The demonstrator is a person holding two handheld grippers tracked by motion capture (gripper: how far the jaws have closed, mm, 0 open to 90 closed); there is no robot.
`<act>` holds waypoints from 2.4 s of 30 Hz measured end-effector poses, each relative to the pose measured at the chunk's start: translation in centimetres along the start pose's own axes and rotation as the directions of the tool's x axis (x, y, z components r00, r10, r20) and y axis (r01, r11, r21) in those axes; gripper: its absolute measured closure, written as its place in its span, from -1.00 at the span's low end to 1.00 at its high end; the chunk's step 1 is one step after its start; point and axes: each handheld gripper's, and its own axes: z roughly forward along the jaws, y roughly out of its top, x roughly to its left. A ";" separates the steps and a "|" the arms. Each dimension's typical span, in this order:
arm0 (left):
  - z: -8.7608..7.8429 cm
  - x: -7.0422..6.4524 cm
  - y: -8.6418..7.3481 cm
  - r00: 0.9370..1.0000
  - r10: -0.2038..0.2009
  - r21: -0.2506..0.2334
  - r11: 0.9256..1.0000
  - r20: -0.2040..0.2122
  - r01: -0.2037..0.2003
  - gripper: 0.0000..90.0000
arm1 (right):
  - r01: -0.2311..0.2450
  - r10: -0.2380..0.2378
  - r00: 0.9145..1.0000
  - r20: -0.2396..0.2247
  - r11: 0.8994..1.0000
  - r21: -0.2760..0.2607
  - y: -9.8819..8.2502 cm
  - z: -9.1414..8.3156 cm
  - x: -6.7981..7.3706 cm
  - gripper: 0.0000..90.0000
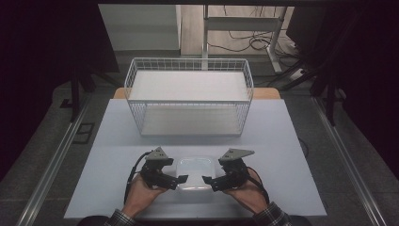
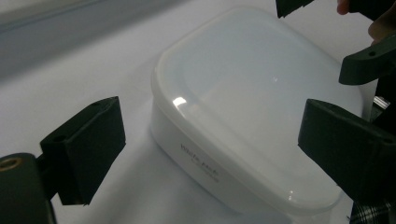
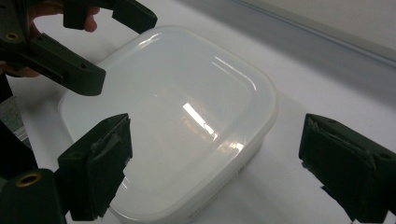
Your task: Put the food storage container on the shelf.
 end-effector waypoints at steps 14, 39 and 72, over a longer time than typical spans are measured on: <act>-1.9 -1.3 -1.5 0.995 -0.065 -0.016 0.998 0.080 0.067 -0.06 | -0.193 0.204 0.965 -0.164 0.978 0.081 -1.8 -0.7 -0.9 -0.19; -3.2 -0.8 0.4 0.994 -0.104 -0.107 0.989 -0.040 0.100 0.77 | -0.176 0.176 0.984 -0.009 0.976 -0.131 0.3 -2.9 -0.8 0.75; -0.6 7.1 7.1 0.985 -0.139 -0.177 0.977 -0.097 0.121 0.76 | -0.170 0.187 0.980 0.068 0.964 -0.204 7.2 2.1 -7.7 0.72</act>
